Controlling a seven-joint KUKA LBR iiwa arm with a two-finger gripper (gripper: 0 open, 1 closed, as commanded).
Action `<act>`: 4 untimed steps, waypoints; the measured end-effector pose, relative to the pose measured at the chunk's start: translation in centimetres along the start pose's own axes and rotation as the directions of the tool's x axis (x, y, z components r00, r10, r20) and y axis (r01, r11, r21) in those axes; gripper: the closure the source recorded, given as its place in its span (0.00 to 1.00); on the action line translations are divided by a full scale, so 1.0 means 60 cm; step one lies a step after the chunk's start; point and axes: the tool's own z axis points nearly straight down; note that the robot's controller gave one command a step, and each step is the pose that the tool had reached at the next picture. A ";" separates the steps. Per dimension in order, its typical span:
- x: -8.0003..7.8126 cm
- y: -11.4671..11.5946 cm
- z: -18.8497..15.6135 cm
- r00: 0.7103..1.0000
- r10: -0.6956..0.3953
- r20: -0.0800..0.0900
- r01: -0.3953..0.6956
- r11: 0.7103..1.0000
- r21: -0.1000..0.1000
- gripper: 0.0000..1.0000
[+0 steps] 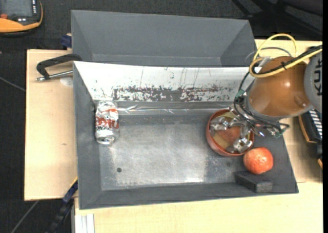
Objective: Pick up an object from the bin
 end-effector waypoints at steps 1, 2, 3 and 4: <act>-0.014 -0.077 0.003 0.999 0.045 0.012 -0.045 0.999 -0.005 0.00; -0.007 -0.078 0.010 0.999 0.042 0.007 -0.042 0.999 0.001 1.00; -0.010 -0.080 0.005 0.999 0.042 0.010 -0.042 0.999 0.004 0.00; -0.006 -0.078 0.010 0.999 0.043 0.007 -0.043 0.999 0.001 1.00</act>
Offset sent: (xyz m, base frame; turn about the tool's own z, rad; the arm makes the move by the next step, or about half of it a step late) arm 0.0326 -0.0339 -0.0059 0.0400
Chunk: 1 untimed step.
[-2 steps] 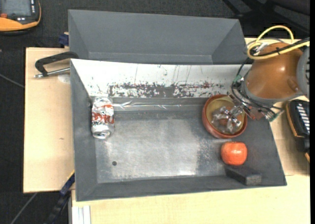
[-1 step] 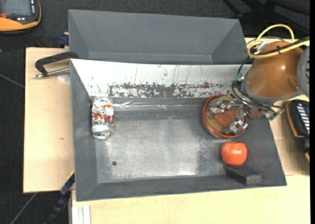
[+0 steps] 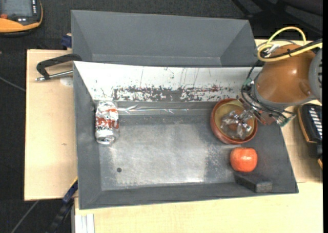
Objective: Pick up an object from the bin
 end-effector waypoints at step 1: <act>0.024 0.055 -0.010 1.000 -0.022 0.023 0.022 1.000 0.017 1.00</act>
Offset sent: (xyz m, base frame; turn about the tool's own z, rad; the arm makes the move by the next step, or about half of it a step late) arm -0.0396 0.0134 -0.0017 -0.0212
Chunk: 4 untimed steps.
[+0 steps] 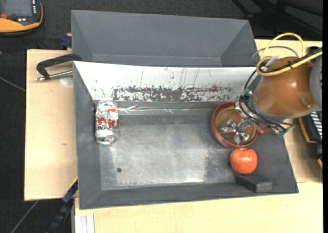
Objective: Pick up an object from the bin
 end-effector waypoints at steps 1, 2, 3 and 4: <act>-0.095 0.006 -0.083 0.984 0.179 0.013 -0.179 0.984 0.005 1.00; -0.061 0.056 -0.236 0.905 0.424 0.024 -0.424 0.906 0.004 1.00; -0.089 0.055 -0.157 0.909 0.415 0.026 -0.415 0.910 0.002 1.00; -0.114 0.023 -0.031 0.924 0.381 0.029 -0.381 0.924 0.002 1.00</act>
Offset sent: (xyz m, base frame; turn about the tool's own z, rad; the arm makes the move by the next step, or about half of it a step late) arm 0.0317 0.0370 0.0505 0.1819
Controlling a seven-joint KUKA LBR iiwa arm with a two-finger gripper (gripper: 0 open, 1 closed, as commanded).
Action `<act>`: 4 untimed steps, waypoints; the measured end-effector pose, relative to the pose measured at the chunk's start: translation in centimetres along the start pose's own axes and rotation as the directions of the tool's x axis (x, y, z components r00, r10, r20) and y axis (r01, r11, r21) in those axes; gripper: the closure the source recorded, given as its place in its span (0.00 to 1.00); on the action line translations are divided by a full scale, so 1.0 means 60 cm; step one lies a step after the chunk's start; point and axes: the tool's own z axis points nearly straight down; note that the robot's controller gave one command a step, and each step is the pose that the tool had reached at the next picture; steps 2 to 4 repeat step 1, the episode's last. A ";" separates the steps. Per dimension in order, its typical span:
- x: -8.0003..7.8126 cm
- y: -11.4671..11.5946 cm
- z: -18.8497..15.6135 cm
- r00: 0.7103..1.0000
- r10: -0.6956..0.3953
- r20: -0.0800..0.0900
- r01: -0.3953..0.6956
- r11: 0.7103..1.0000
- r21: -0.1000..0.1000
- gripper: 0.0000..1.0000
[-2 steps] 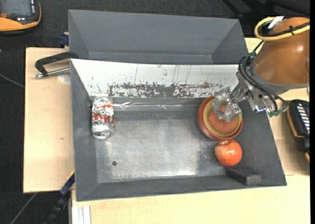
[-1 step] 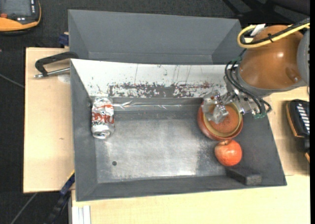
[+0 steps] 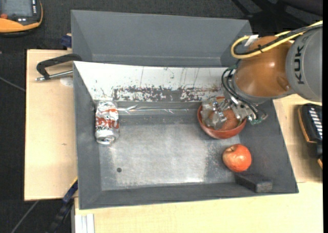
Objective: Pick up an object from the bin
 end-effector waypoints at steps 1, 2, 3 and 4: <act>0.019 0.003 0.030 0.999 0.038 0.023 -0.038 0.999 0.002 1.00; 0.019 0.003 0.030 0.999 0.038 0.023 -0.038 0.999 0.002 1.00; 0.019 0.003 0.030 0.999 0.038 0.023 -0.038 0.999 0.002 1.00; 0.019 0.003 0.030 0.999 0.038 0.023 -0.038 0.999 0.002 1.00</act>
Offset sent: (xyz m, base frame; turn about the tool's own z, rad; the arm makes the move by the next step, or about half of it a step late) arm -0.0171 -0.0050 -0.0288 0.0383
